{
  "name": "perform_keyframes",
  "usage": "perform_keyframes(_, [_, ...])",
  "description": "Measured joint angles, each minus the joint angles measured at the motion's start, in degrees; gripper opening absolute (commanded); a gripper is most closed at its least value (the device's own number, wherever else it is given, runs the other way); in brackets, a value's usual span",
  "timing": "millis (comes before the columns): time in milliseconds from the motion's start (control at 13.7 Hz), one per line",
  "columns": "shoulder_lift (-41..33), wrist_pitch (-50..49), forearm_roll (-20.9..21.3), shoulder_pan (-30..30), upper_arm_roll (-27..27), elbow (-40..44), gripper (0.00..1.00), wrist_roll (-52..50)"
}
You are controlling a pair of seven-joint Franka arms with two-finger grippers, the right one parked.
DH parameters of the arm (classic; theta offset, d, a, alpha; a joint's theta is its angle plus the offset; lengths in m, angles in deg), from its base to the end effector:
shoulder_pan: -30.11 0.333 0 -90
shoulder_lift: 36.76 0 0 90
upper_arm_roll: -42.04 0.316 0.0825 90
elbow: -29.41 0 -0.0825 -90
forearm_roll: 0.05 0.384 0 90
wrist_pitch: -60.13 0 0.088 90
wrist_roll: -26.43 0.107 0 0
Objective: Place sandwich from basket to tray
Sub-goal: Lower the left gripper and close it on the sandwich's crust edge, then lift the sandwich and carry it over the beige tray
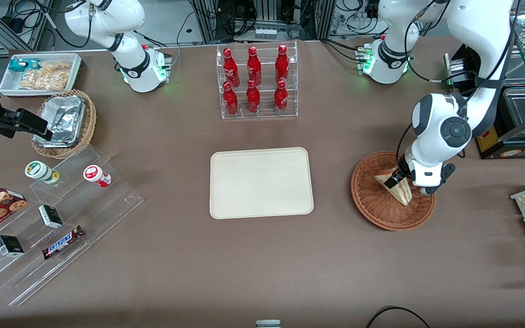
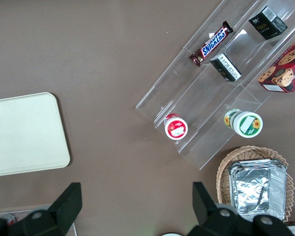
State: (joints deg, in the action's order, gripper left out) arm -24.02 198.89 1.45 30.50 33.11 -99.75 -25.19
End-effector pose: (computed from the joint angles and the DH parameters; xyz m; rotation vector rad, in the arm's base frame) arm 0.5283 -0.0796 0.2615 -2.9209 -1.1239 0.0840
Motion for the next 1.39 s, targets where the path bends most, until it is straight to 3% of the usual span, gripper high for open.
perform_keyframes(146, [0.9, 0.2, 0.0, 0.0, 0.0, 0.0, 1.00, 0.0])
perform_keyframes(219, [1.0, 0.2, 0.0, 0.0, 0.0, 0.0, 0.92, -0.1])
perform_keyframes(365, [1.3, 0.2, 0.0, 0.0, 0.0, 0.0, 0.38, -0.2])
perform_keyframes(438, [1.3, 0.2, 0.0, 0.0, 0.0, 0.0, 0.23, -0.4])
perform_keyframes(511, [1.4, 0.2, 0.0, 0.0, 0.0, 0.0, 0.15, -0.6])
perform_keyframes(949, [0.9, -0.5, 0.0, 0.0, -0.4, 0.7, 0.11, -0.5])
perform_keyframes(1387, [-2.7, -21.9, 0.1, -0.1, -7.7, 11.6, 0.08, 0.1])
